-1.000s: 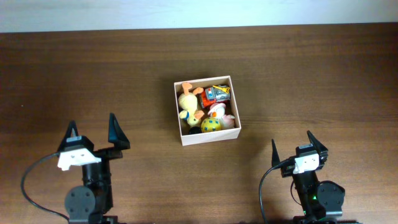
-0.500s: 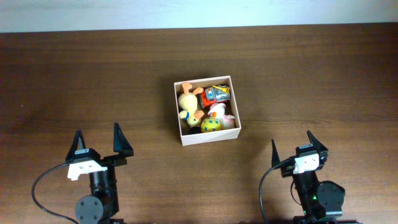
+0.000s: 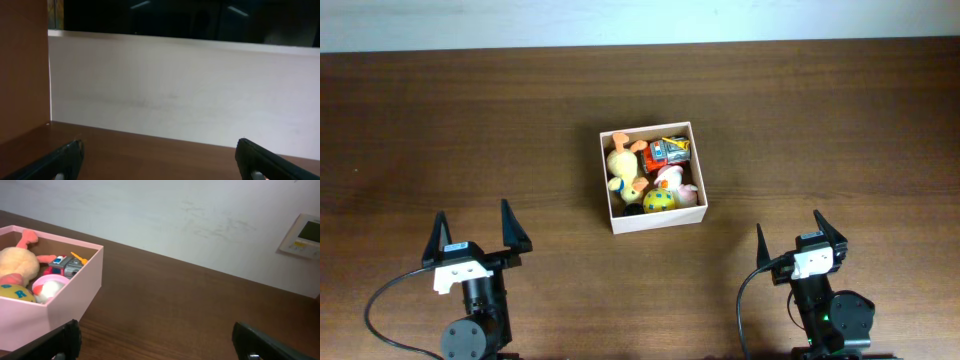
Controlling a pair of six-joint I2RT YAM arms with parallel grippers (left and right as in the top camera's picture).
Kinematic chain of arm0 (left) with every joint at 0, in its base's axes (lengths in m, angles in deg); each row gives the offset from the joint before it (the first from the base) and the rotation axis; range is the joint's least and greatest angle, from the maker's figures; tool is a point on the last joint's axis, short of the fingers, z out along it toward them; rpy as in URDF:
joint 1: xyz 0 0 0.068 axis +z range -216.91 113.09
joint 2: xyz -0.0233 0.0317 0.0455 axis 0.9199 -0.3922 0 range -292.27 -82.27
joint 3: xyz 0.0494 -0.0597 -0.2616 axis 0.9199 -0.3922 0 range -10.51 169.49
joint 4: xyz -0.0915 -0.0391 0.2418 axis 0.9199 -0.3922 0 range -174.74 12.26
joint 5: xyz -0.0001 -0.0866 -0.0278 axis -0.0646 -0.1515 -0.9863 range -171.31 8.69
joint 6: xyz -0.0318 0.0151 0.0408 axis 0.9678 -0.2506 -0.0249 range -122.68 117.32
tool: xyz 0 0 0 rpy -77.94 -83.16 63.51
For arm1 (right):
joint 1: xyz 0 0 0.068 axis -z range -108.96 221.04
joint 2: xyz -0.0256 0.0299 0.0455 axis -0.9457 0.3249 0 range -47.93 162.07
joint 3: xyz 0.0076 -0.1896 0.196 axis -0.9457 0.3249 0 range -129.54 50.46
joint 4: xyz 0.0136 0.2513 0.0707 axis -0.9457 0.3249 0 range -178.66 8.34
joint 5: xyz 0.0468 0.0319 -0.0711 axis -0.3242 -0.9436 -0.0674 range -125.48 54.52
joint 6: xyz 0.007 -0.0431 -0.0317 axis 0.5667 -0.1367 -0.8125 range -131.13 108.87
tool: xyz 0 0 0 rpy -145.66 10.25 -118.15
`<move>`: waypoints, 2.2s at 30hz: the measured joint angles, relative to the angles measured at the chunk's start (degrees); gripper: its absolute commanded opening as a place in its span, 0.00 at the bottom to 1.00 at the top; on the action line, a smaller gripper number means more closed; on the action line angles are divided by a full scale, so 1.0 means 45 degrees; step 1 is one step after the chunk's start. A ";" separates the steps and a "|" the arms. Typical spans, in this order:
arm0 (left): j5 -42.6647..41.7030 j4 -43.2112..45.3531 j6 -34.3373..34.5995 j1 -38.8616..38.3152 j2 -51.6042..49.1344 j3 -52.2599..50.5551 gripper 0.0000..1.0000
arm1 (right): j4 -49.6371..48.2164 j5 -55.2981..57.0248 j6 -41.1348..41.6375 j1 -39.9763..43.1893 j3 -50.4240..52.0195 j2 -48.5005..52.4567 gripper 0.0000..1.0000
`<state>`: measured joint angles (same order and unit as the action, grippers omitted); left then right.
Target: Pack container
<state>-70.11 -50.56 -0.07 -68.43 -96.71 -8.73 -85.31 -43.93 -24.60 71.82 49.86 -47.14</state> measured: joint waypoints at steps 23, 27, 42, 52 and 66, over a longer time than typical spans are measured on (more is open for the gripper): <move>-0.1039 -0.2283 -0.0053 0.0000 0.0000 -0.0194 0.99 | 0.0000 0.0000 0.0005 0.0000 0.0000 0.0000 0.99; -0.1302 -0.2628 -0.0063 0.0000 0.0000 -0.0194 0.99 | 0.0000 0.0000 0.0000 0.0000 0.0000 0.0000 0.99; -0.1496 -0.4187 -0.0063 0.0000 0.0000 -0.0204 0.99 | 0.0000 0.0000 -0.0005 0.0000 0.0000 0.0000 0.99; -0.1496 -0.5401 -0.0063 0.0000 0.0000 -0.0209 0.99 | 0.0000 0.0000 0.0005 0.0000 0.0000 0.0000 0.99; -0.1496 -0.6994 -0.0063 0.0000 0.0010 -0.0223 0.99 | 0.0000 0.0000 -0.0010 0.0000 0.0000 0.0000 0.99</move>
<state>-76.84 -82.03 -0.35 -68.43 -96.66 -9.74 -85.31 -43.93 -24.65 71.82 49.86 -47.14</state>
